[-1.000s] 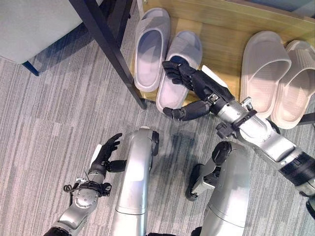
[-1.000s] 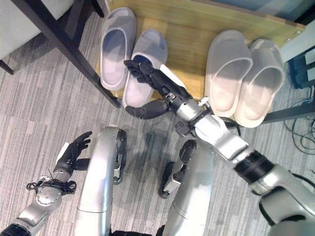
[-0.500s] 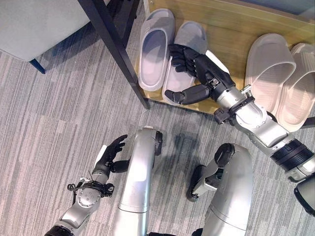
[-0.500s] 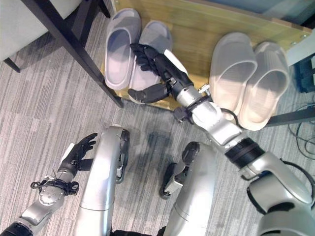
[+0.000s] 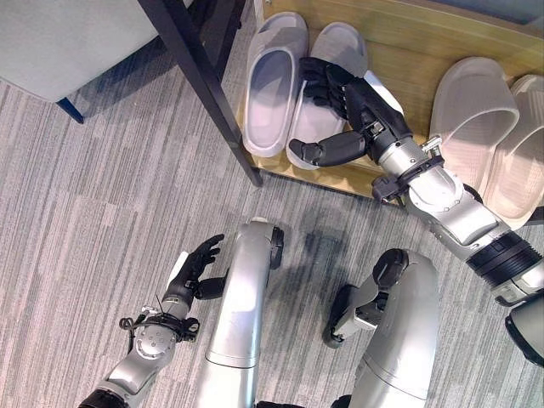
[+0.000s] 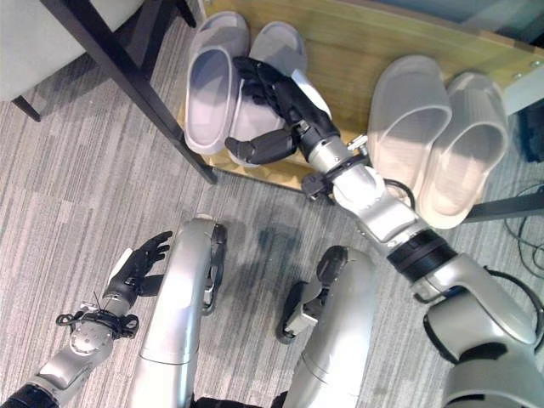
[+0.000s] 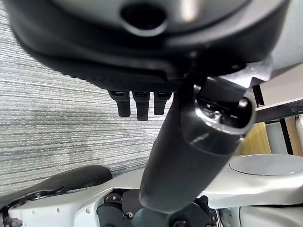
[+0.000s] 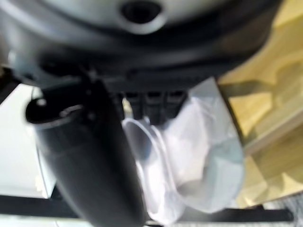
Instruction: Arrange the slippers neatly on the shoe rack.
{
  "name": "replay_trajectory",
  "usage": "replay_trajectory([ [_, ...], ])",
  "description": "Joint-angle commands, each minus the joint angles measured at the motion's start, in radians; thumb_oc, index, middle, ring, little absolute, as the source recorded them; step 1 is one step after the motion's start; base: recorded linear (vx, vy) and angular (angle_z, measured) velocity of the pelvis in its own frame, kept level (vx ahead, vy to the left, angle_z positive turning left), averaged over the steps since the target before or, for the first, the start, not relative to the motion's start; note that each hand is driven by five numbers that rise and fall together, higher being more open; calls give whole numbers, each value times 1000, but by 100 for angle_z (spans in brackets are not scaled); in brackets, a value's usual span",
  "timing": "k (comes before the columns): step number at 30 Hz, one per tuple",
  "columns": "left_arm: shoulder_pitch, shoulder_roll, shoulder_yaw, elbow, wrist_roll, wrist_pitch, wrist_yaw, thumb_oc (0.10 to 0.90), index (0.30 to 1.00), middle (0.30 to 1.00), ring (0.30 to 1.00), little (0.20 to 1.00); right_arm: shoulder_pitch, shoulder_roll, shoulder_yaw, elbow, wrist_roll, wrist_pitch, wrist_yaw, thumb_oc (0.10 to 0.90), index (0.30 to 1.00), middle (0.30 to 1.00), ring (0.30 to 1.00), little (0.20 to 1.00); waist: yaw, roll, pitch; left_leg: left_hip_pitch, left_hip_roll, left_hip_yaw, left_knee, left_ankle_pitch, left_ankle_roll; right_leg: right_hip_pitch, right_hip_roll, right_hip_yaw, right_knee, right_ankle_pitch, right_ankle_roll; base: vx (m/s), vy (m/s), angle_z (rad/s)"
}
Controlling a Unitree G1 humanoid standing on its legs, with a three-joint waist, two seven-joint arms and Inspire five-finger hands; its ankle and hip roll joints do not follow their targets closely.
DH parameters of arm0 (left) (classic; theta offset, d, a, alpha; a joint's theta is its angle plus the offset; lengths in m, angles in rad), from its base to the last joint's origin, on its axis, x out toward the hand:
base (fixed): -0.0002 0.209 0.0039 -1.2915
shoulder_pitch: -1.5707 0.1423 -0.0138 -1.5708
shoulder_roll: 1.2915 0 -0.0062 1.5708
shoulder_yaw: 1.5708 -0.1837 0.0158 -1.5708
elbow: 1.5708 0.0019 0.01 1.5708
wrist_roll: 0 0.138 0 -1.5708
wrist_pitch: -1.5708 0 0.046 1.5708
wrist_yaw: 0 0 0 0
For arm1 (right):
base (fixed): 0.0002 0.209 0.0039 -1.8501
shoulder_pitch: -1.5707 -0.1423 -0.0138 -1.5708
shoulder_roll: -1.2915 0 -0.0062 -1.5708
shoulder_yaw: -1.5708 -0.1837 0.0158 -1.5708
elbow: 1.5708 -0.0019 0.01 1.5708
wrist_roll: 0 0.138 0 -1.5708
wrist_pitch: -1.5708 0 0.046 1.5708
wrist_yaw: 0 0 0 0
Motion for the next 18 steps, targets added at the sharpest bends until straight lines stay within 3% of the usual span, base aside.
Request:
replay_trajectory([
  [1,-2,-26,-29,-103,10,-85,-28,800,900,900,900,900,-115,6,-85,-207,48,-120,-13,800,900,900,900,900,36,16,-37,15,-31,-15,-42,-131,-32,-38,-12,7,13,64,-58,0,0,0],
  [11,15,-33,1,-123,14,-83,-33,800,900,900,900,900,-29,-53,-119,-328,29,-117,28,800,900,900,900,900,19,9,-37,15,-30,-15,-39,-124,-34,-38,-11,5,15,64,-57,0,0,0],
  [18,26,-42,15,-123,11,-79,-36,800,900,900,900,900,24,-25,-165,-392,62,-128,45,800,900,900,900,900,11,16,-37,15,-28,-12,-34,-121,-31,-38,-5,2,10,68,-53,0,0,0],
])
